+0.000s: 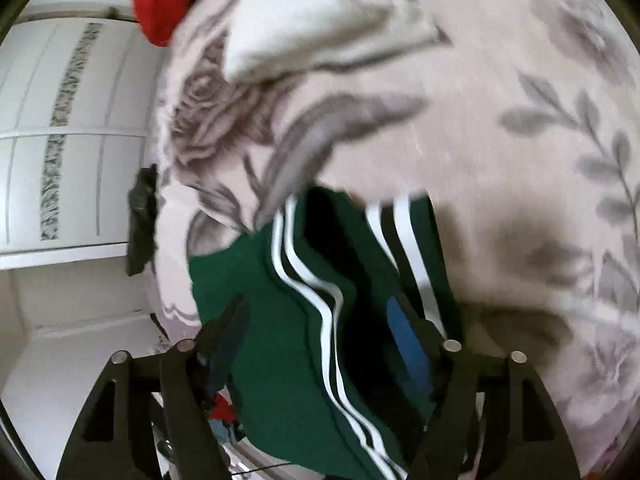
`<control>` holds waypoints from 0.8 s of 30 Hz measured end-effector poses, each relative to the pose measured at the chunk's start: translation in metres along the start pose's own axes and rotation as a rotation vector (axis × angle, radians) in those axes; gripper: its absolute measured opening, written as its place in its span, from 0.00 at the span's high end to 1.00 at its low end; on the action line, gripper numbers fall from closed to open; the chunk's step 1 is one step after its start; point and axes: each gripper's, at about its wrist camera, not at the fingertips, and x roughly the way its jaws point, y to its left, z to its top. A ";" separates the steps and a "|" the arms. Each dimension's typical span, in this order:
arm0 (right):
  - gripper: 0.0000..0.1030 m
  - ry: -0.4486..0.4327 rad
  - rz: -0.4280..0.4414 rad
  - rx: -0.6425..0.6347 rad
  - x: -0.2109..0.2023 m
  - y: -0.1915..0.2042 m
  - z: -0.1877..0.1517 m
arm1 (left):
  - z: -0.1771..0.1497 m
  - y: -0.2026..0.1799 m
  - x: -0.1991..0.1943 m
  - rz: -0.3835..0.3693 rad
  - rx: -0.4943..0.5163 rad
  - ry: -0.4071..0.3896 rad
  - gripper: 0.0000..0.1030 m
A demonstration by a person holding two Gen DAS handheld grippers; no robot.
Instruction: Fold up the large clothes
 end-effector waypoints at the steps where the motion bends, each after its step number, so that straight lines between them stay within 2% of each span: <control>1: 0.29 0.028 0.008 -0.027 0.014 0.003 0.009 | 0.002 0.000 -0.001 0.003 -0.006 -0.006 0.03; 5: 0.26 0.150 -0.020 -0.059 0.078 0.012 0.033 | 0.006 -0.003 0.001 0.016 -0.009 -0.016 0.03; 7: 0.29 0.130 -0.021 -0.067 0.091 0.012 0.031 | 0.007 -0.005 0.001 0.031 0.006 -0.020 0.03; 8: 0.49 0.118 -0.011 -0.084 0.093 0.018 0.029 | 0.007 -0.006 0.001 0.036 0.013 -0.026 0.03; 9: 0.82 0.115 -0.004 -0.090 0.091 0.022 0.024 | 0.008 -0.007 0.000 0.043 0.021 -0.029 0.03; 10: 0.85 0.076 0.007 -0.059 0.080 0.024 0.019 | 0.008 -0.008 0.000 0.050 0.028 -0.030 0.03; 12: 0.98 0.011 0.061 0.018 0.057 0.024 0.010 | 0.008 -0.010 -0.004 0.052 0.032 -0.033 0.03; 13: 0.98 -0.036 0.107 0.057 0.034 0.027 0.003 | 0.009 -0.011 -0.006 0.050 0.032 -0.037 0.03; 16: 0.98 -0.148 0.126 0.074 -0.021 0.042 -0.015 | 0.011 -0.017 -0.021 0.029 0.039 -0.069 0.03; 17: 0.98 -0.193 0.110 0.077 -0.038 0.044 -0.018 | 0.012 -0.020 -0.023 0.022 0.041 -0.076 0.03; 19: 0.98 -0.222 0.061 0.075 -0.052 0.039 -0.016 | 0.015 -0.026 -0.026 0.002 0.053 -0.096 0.03; 21: 0.98 -0.224 -0.035 0.104 -0.045 0.020 -0.007 | 0.021 -0.033 -0.021 -0.002 0.071 -0.096 0.03; 23: 0.98 -0.170 -0.169 0.116 -0.006 -0.009 0.009 | 0.027 -0.039 -0.008 0.005 0.088 -0.075 0.01; 24: 0.98 -0.139 -0.190 0.119 0.011 -0.016 0.015 | 0.030 -0.041 0.004 0.017 0.102 -0.051 0.01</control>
